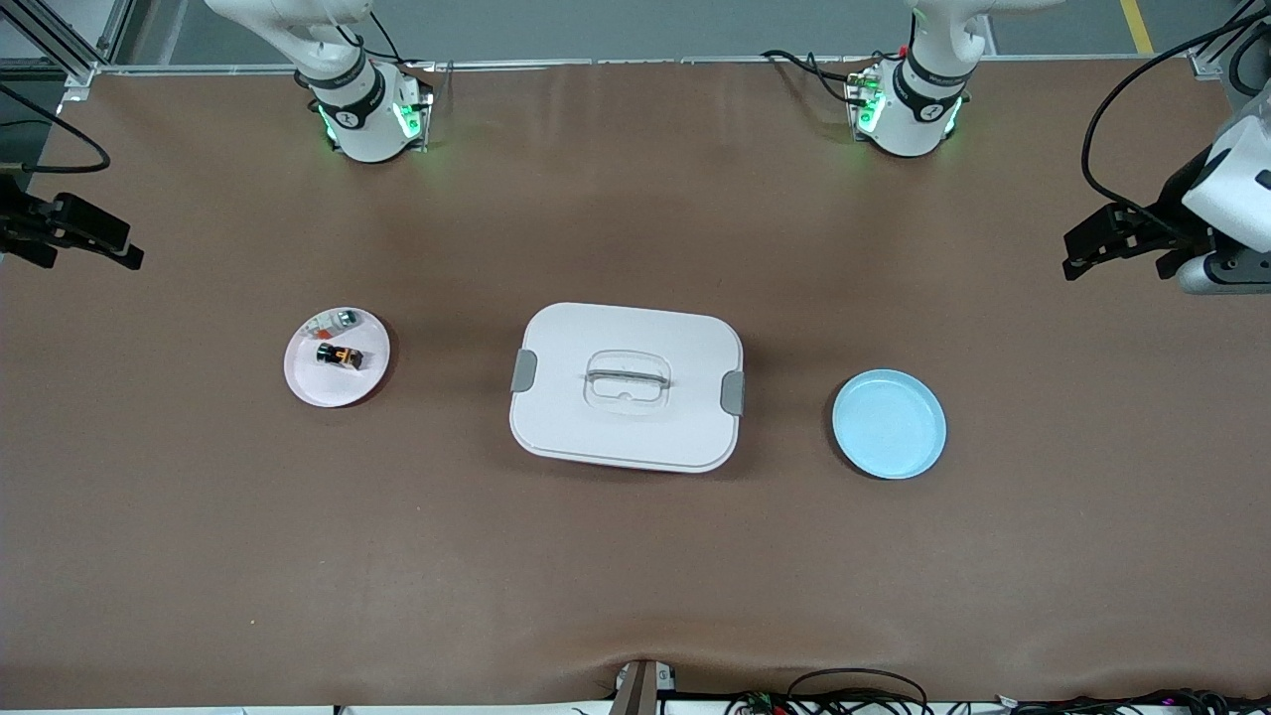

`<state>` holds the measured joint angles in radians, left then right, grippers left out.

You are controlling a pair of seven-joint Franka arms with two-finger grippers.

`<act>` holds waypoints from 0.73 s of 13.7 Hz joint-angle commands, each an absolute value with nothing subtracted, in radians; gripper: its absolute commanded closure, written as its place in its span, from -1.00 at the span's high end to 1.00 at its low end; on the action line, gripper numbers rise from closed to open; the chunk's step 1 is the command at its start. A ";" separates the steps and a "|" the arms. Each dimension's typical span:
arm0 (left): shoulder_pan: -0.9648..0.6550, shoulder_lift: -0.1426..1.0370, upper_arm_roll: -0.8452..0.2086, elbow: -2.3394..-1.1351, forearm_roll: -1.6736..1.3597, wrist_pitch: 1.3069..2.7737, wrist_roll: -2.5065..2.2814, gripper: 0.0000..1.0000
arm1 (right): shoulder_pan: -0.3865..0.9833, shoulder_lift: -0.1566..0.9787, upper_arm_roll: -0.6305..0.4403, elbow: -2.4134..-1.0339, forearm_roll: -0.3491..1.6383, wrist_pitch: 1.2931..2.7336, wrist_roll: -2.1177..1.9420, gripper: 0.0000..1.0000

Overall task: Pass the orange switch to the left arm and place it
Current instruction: 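Move the right gripper toward the white plate with the orange switch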

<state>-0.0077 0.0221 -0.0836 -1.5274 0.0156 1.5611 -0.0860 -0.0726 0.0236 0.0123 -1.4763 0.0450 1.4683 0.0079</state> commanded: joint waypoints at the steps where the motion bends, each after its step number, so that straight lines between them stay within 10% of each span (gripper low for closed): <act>1: -0.003 0.023 -0.084 -1.513 -0.002 1.548 -0.069 1.00 | -0.092 0.002 0.018 -1.491 0.055 1.468 0.012 1.00; 10: -0.006 0.021 -0.086 -1.511 -0.002 1.548 -0.069 1.00 | -0.100 0.061 0.020 -1.483 0.037 1.467 0.002 1.00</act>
